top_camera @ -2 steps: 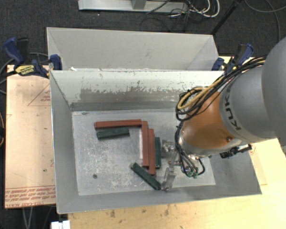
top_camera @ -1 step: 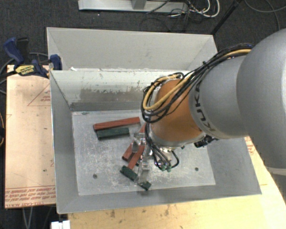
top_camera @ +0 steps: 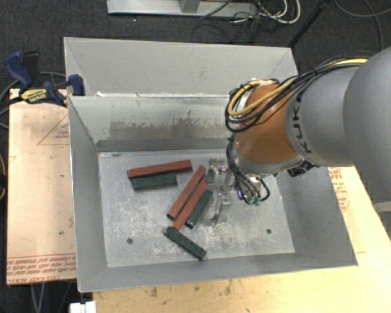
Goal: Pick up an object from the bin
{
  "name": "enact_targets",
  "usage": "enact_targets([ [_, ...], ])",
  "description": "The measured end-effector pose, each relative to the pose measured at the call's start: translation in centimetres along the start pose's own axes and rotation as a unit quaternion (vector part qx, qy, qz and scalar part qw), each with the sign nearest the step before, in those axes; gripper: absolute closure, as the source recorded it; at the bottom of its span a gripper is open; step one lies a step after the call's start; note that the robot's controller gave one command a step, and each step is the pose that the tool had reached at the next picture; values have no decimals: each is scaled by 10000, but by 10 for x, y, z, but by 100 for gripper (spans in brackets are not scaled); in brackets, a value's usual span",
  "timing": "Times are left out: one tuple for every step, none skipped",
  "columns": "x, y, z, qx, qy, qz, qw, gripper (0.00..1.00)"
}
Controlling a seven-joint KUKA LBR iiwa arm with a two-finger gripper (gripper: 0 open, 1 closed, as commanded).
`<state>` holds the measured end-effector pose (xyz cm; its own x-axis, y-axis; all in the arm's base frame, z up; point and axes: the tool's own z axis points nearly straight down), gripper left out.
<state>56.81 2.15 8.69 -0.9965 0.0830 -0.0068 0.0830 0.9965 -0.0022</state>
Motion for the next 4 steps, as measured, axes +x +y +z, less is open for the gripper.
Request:
enact_targets([
  [1, 44, -1, -30, 10, -2095, 9778, 0],
  [11, 66, 16, -30, 11, -3980, 9174, 0],
  [10, 65, 14, -24, 10, -3975, 9176, 100],
  [29, 9, -114, -9, -19, -4000, 9165, 100],
])
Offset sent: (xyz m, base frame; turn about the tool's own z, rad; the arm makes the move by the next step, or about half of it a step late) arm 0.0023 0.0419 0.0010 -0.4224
